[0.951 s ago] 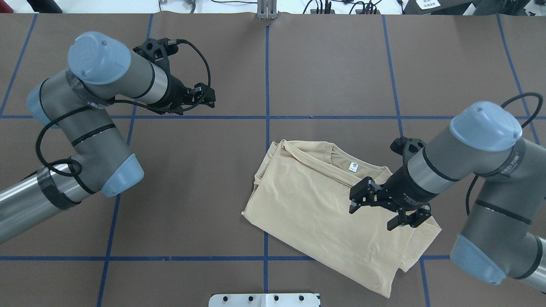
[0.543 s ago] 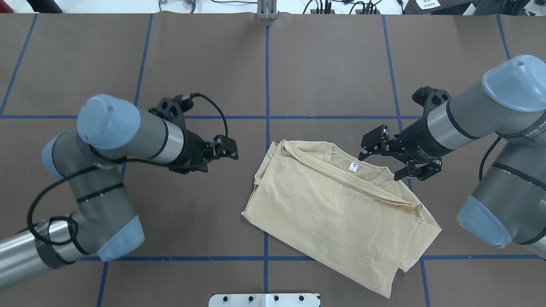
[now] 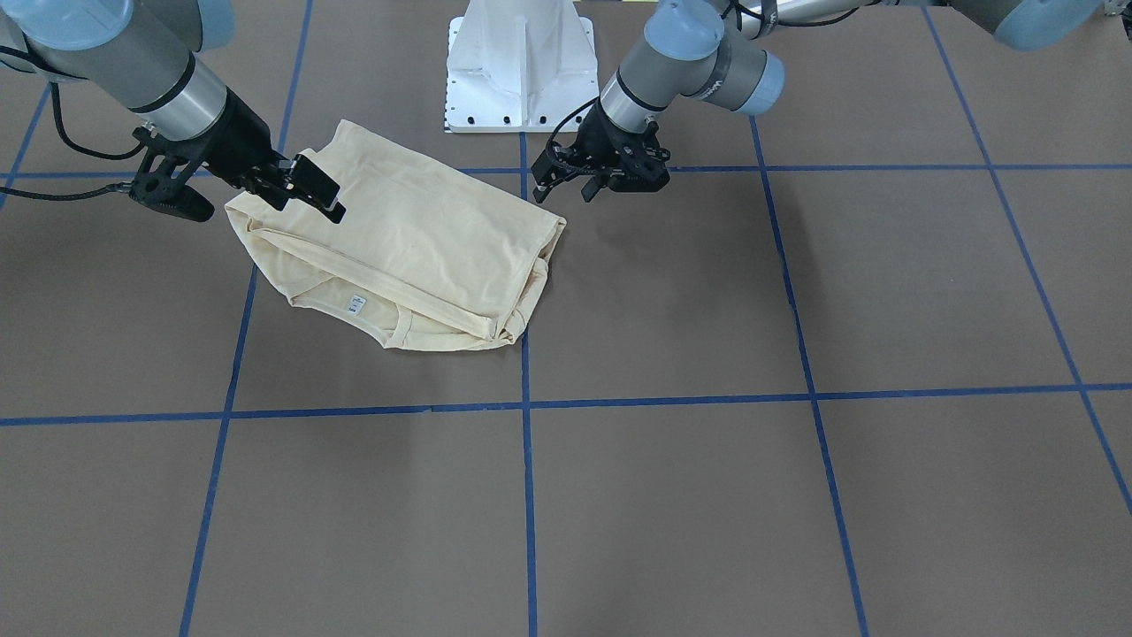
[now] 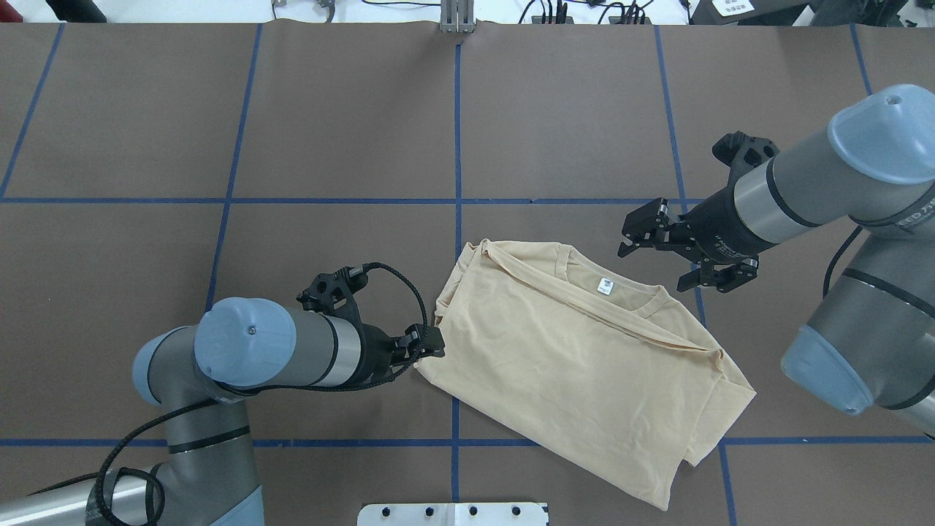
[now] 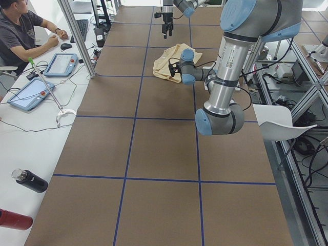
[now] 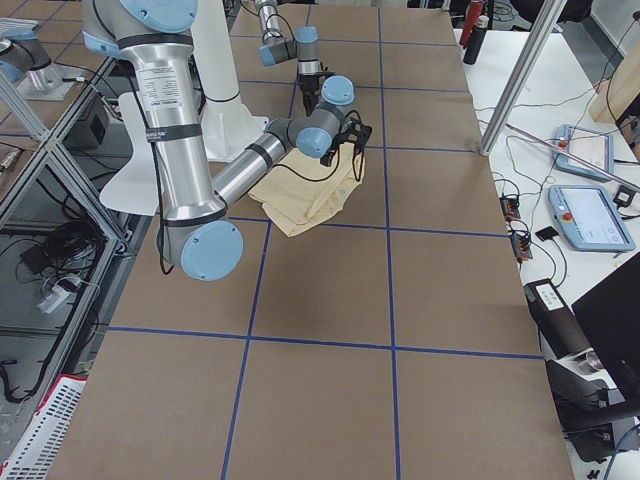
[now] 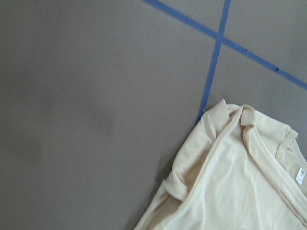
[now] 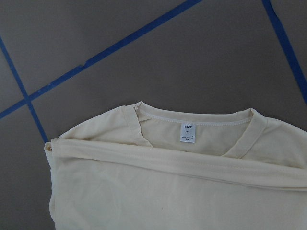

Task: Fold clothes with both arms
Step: 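Release and raise the right gripper while the left gripper approaches the shirt corner, then grasp the shirt corner nearest the left gripper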

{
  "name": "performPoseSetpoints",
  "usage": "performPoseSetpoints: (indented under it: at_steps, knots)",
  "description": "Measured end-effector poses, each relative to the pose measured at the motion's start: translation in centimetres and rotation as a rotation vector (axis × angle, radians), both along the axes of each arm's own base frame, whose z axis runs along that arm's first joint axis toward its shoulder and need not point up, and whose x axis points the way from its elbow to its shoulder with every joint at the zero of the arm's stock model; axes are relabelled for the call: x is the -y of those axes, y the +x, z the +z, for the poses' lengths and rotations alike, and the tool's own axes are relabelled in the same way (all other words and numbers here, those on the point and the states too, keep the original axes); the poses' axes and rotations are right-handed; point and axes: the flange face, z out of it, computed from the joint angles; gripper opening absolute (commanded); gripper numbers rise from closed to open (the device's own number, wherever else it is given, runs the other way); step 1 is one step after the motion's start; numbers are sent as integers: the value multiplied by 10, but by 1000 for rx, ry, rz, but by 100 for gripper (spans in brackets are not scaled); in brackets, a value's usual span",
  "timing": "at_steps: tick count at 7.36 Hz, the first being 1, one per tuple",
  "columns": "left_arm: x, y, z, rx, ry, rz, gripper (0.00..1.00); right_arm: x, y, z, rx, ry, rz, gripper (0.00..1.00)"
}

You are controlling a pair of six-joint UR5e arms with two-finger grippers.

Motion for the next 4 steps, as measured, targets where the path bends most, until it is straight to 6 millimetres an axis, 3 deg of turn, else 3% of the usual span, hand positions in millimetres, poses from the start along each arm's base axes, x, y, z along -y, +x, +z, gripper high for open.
performPoseSetpoints:
  at_steps: [4]
  knots:
    - [-3, 15, 9, 35, 1, 10, 87, 2, -2, -2, 0, 3, 3, 100]
